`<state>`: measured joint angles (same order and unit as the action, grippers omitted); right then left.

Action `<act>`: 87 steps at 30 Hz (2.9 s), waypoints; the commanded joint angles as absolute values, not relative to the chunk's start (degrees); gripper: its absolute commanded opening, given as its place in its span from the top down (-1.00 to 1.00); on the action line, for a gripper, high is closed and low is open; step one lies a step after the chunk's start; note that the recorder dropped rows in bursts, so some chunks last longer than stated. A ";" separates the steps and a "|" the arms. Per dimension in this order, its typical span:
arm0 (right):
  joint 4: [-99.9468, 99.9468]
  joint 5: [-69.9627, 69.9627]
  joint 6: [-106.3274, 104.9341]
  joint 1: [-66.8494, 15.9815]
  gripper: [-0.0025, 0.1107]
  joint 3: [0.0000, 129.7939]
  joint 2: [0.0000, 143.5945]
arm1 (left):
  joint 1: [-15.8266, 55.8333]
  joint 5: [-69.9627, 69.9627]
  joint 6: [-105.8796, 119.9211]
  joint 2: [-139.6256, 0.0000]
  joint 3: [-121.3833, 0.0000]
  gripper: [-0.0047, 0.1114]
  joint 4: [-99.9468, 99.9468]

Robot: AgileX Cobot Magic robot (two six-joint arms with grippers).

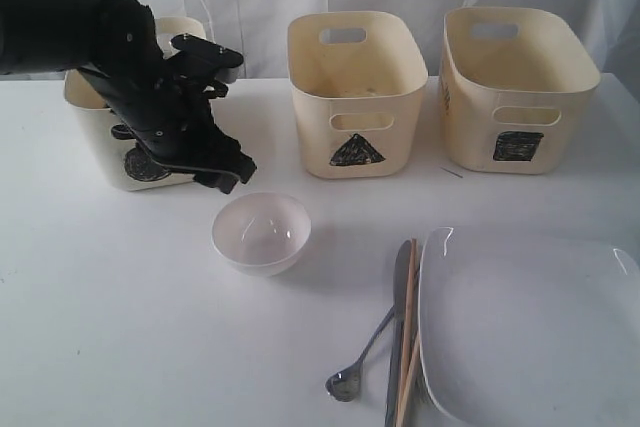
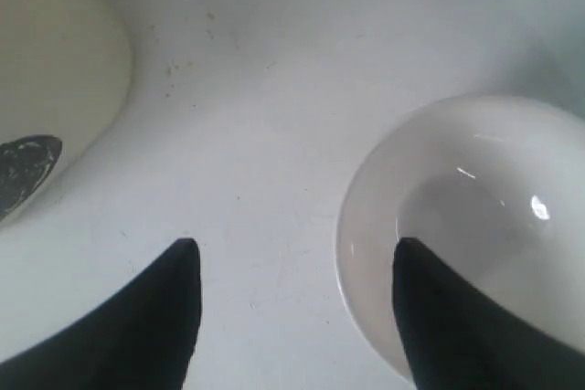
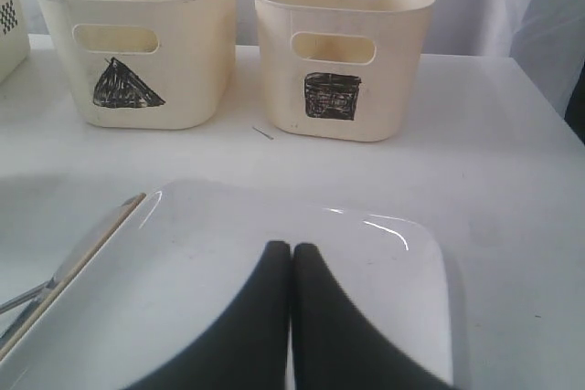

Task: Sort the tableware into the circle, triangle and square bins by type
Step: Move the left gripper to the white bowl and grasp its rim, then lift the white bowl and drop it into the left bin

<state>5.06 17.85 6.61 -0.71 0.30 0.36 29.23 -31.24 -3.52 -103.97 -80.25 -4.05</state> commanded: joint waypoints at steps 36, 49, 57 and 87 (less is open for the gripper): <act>5.36 17.07 6.77 -1.12 0.96 0.00 0.00 | 29.30 -33.92 0.00 -105.07 -79.45 0.91 -1.32; 5.36 17.07 6.77 -1.12 0.96 0.00 0.00 | 20.14 -24.76 -11.50 -93.53 -87.60 0.92 -24.56; 5.36 17.07 6.77 -1.12 0.96 0.00 0.00 | 10.07 -12.13 -11.87 -100.42 -92.26 0.92 -28.51; 5.36 17.07 6.77 -1.12 0.96 0.00 0.00 | 6.01 -4.25 -11.69 -121.38 -104.70 0.92 -33.27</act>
